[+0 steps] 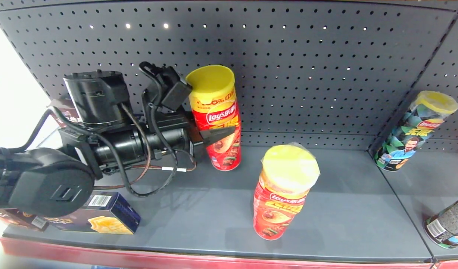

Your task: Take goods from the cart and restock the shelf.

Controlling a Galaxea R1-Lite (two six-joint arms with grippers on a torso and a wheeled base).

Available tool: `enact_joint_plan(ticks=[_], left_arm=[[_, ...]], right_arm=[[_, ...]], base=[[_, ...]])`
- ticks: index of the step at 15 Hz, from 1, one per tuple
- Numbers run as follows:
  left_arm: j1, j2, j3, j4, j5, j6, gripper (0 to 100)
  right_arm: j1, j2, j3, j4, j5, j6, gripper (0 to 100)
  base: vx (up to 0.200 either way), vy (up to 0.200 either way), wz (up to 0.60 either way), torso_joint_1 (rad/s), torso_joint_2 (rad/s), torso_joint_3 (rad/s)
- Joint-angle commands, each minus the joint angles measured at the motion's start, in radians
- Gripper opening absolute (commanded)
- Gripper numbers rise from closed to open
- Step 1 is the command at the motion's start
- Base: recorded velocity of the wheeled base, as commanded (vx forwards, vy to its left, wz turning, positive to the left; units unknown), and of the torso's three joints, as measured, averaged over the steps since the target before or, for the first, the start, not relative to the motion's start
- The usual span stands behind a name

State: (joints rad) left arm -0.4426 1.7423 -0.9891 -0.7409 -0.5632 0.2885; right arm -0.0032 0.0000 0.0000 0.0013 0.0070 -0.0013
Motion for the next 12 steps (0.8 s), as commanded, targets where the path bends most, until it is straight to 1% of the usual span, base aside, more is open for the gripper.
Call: enact_joint_plan(ticks=[1,3,4,5,6,7,8,12], left_arm=[[0.004,0.092,-0.071,0.028,-0.034,-0.003,0],[0.002,0.109,-0.131,0.115,-0.115,-0.002,0],[0.002,0.115,-0.157,0.152,-0.139,-0.002,0],[0.002,0.131,-0.224,0.23,-0.158,0.003,0],[0.002,0.135,-0.241,0.248,-0.158,0.004,0],[-0.001,0.149,-0.281,0.281,-0.159,0.004,0],[-0.007,0.164,-0.307,0.293,-0.161,0.006,0],[-0.022,0.201,-0.333,0.298,-0.161,0.006,0]], right_arm=[[0.0,0.0,0.0,-0.001,0.001,0.0,100],[0.0,0.0,0.0,-0.001,0.001,0.0,100],[0.0,0.0,0.0,0.0,-0.001,0.0,100],[0.0,0.0,0.0,0.0,0.001,0.0,100],[0.0,0.0,0.0,0.0,0.001,0.0,100],[0.0,0.0,0.0,0.0,0.001,0.0,100],[0.0,0.0,0.0,0.0,0.001,0.0,100],[0.0,0.0,0.0,0.0,0.001,0.0,100]], base=[[0.0,0.0,0.0,0.0,0.0,0.0],[0.0,0.0,0.0,0.0,0.0,0.0],[0.0,0.0,0.0,0.0,0.0,0.0],[0.0,0.0,0.0,0.0,0.0,0.0],[0.0,0.0,0.0,0.0,0.0,0.0],[0.0,0.0,0.0,0.0,0.0,0.0],[0.0,0.0,0.0,0.0,0.0,0.0],[0.0,0.0,0.0,0.0,0.0,0.0]])
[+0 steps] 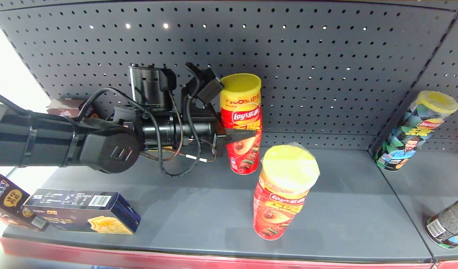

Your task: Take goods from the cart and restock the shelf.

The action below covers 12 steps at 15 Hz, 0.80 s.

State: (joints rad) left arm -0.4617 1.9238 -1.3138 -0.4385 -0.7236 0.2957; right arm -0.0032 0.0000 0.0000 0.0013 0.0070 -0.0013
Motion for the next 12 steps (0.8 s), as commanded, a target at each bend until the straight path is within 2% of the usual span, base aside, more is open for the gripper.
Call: enact_joint_plan(ticks=[1,2,4,8,10,12], left_arm=[[-0.015,0.037,-0.047,0.04,0.001,0.006,0],[-0.017,0.038,-0.051,0.044,0.001,0.008,0],[-0.028,0.069,-0.111,0.106,0.003,0.039,0],[-0.04,0.132,-0.16,0.103,0.006,0.048,0],[-0.038,0.156,-0.179,0.101,0.007,0.075,0],[-0.037,0.162,-0.18,0.101,0.007,0.085,0]], right_arm=[[0.0,0.0,0.0,0.0,0.001,0.0,100],[0.0,0.0,0.0,0.0,-0.001,0.0,100],[0.0,0.0,0.0,0.0,0.001,0.0,100],[0.0,0.0,0.0,0.0,0.001,0.0,100],[0.0,0.0,0.0,0.0,0.001,0.0,100],[0.0,0.0,0.0,0.0,0.001,0.0,100]], base=[[0.0,0.0,0.0,0.0,0.0,0.0],[0.0,0.0,0.0,0.0,0.0,0.0],[0.0,0.0,0.0,0.0,0.0,0.0],[0.0,0.0,0.0,0.0,0.0,0.0],[0.0,0.0,0.0,0.0,0.0,0.0],[0.0,0.0,0.0,0.0,0.0,0.0]])
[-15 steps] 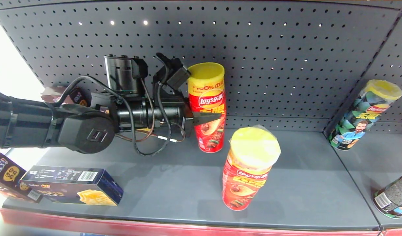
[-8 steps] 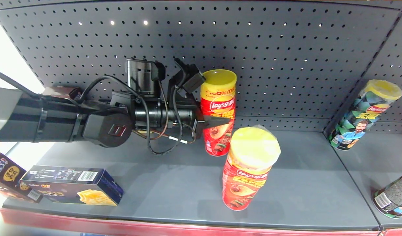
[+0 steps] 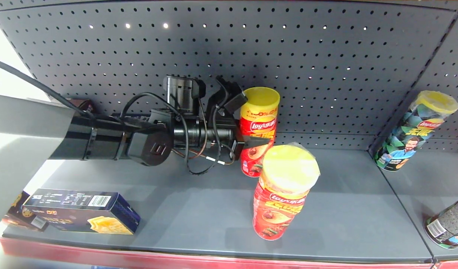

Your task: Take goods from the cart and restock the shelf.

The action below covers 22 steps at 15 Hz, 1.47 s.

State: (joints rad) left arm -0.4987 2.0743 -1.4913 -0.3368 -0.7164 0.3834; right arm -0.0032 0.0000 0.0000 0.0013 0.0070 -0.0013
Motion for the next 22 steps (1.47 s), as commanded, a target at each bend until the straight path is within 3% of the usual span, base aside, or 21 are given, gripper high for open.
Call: enact_joint_plan(ticks=[1,4,7,8,14,15,19,22], left_arm=[[0.005,0.029,-0.012,-0.001,0.0,0.015,0],[0.009,0.035,-0.014,-0.005,0.002,0.017,0],[0.009,0.035,-0.014,-0.004,0.0,0.046,0],[0.008,0.033,-0.012,-0.004,0.002,0.046,100],[0.012,-0.045,0.105,0.004,0.074,0.045,100],[0.025,-0.1,0.163,0.009,0.095,0.045,100],[0.009,-0.184,0.229,0.012,0.261,0.042,100],[0.012,-0.232,0.309,0.007,0.287,0.046,100]], right_arm=[[0.0,0.0,0.0,0.0,0.001,0.0,100],[0.0,0.0,0.0,-0.001,0.001,0.0,100],[0.0,0.0,0.0,0.0,0.001,0.0,100],[0.0,0.0,0.0,0.0,0.001,0.0,100],[0.0,0.0,0.0,-0.001,0.001,0.0,100],[0.0,0.0,0.0,0.0,-0.001,0.0,100],[0.0,0.0,0.0,0.0,-0.001,0.0,100],[0.0,0.0,0.0,0.0,0.001,0.0,100]], base=[[0.0,0.0,0.0,0.0,0.0,0.0],[0.0,0.0,0.0,0.0,0.0,0.0],[0.0,0.0,0.0,0.0,0.0,0.0],[0.0,0.0,0.0,0.0,0.0,0.0],[0.0,0.0,0.0,0.0,0.0,0.0],[0.0,0.0,0.0,0.0,0.0,0.0],[0.0,0.0,0.0,0.0,0.0,0.0],[0.0,0.0,0.0,0.0,0.0,0.0]])
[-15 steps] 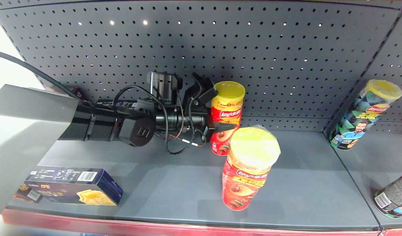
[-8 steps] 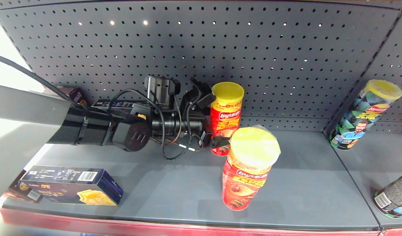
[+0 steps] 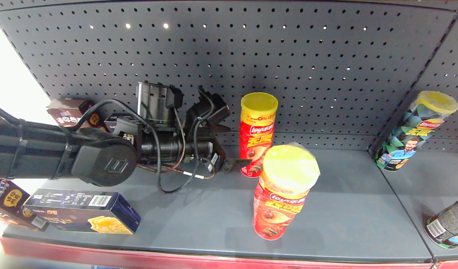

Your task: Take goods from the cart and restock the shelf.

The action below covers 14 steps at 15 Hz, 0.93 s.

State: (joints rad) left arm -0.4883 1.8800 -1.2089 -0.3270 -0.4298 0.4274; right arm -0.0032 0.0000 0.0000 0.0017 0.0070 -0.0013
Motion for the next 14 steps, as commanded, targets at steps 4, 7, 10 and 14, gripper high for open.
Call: enact_joint_plan(ticks=[4,7,10,14], left_arm=[[0.004,-0.059,0.052,-0.001,0.126,0.001,100],[-0.021,-0.053,0.045,-0.014,0.207,0.002,100],[-0.027,-0.035,0.039,-0.021,0.246,0.002,100],[-0.026,-0.01,0.035,-0.052,0.263,0.001,100]], right_arm=[[0.0,0.0,0.0,0.0,0.001,0.0,100],[0.0,0.0,0.0,-0.002,0.001,0.0,100],[0.0,0.0,0.0,0.0,-0.001,0.0,100],[0.0,0.0,0.0,0.0,-0.001,0.0,100]], base=[[0.0,0.0,0.0,0.0,0.0,0.0],[0.0,0.0,0.0,0.0,0.0,0.0],[0.0,0.0,0.0,0.0,0.0,0.0],[0.0,0.0,0.0,0.0,0.0,0.0]])
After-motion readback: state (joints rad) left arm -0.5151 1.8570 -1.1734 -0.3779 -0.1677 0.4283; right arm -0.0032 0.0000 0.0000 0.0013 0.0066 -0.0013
